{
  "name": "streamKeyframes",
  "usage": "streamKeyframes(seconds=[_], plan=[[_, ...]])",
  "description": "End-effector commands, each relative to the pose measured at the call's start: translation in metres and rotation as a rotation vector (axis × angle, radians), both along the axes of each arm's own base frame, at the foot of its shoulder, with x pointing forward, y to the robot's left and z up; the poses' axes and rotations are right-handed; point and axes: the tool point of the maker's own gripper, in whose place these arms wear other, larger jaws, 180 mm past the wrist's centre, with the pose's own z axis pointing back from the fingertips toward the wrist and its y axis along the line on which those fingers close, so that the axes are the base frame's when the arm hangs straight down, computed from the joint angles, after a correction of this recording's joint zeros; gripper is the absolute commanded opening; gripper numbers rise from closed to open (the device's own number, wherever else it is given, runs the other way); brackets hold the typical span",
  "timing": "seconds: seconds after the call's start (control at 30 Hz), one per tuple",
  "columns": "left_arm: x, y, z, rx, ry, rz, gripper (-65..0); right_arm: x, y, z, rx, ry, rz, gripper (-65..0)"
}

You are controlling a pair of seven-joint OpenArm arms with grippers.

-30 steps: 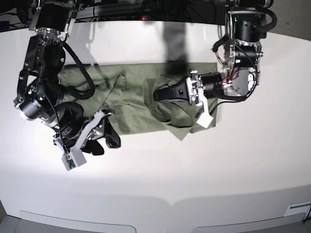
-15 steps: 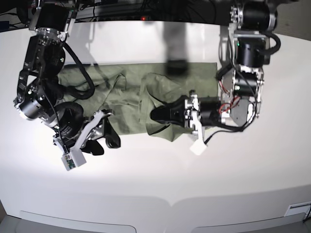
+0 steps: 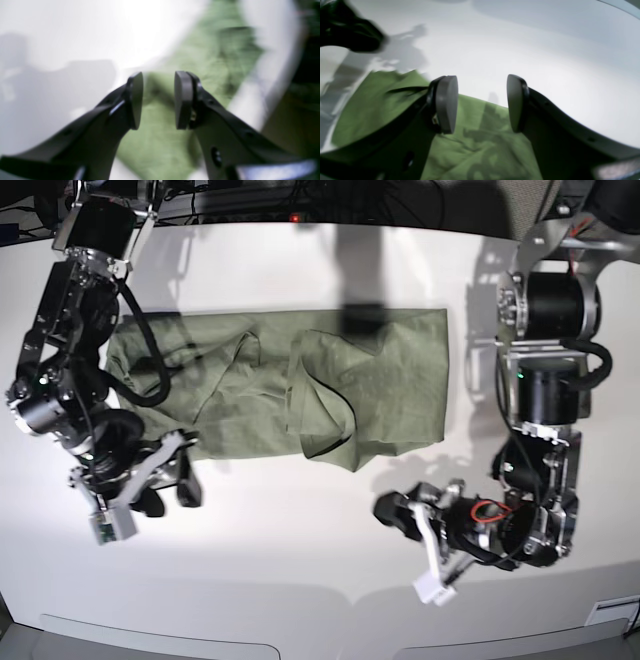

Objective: Fold the T-shirt properly
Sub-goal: 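Release the shirt and swing both grippers away from it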

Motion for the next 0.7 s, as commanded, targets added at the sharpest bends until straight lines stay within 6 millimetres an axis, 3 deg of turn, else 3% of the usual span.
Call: streamKeyframes(seconds=[0.0,0.13,0.23,0.37,0.53,0.67], plan=[[0.024,0.01,0.03,0.008,-0.102,0.023,-45.1,0.006,-0.011,0.019,0.002,-0.057,-0.034,-33.5],[0.044,0.058,0.039,0.121,-0.155,0.127,-45.1,0.002,-0.055,0.02,0.022,-0.038,-0.181,-33.5],[0.047,0.076,0.051,0.151,-0.19,0.165,-45.1,-0.006,-0.086,0.008,0.009,0.02,-0.249,-33.5],[0.046,0.071,0.088,0.166,-0.339,0.153,-45.1,-0.019,-0.112,-0.029,0.003,0.17,-0.273,-33.3],[0.033,0.06,0.157,0.19,-0.595,0.13,-46.6,-0.03,-0.137,-0.068,0.007,0.311,-0.316,-33.3],[0.017,0.061,0.172,0.209,-0.65,0.155,-46.6,-0.038,-0.156,-0.084,-0.015,0.376,-0.35,-33.3]])
